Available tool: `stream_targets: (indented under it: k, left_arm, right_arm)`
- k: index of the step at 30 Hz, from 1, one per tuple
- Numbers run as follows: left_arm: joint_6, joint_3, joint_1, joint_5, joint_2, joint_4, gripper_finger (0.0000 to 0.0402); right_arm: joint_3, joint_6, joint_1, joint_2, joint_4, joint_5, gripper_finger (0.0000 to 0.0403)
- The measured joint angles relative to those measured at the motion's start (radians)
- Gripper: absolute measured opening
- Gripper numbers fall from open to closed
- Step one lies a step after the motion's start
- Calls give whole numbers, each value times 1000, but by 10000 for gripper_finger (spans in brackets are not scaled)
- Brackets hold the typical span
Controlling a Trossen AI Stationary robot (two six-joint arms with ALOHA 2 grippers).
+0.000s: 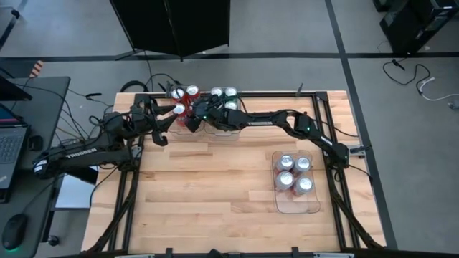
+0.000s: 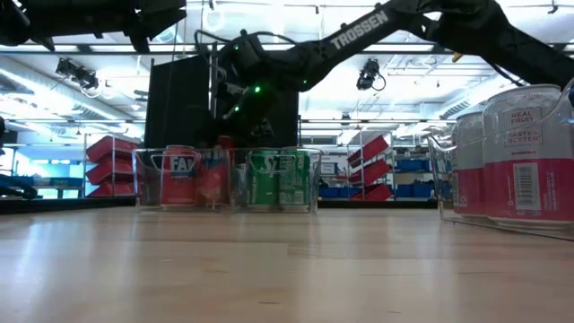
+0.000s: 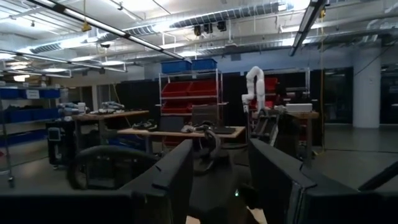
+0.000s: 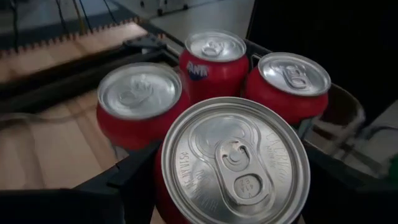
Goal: Sort soda cans
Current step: Put the red soda can into the top left transparent bin
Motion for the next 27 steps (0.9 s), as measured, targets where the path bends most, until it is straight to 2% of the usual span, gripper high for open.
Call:
stream_targets:
  k: [12, 16, 18, 27]
  left_arm:
    - [2, 0, -1, -7, 0, -24, 157]
    - [2, 0, -1, -7, 0, -25, 157]
    - [3, 0, -1, -7, 0, -25, 157]
    - [3, 0, -1, -7, 0, -37, 157]
  right_arm:
    - [1, -61, -7, 21, 64, -2, 293]
    - [0, -55, -7, 21, 61, -4, 325]
    - [0, -52, -7, 21, 60, -3, 329]
    - [0, -141, -8, 21, 60, -66, 264]
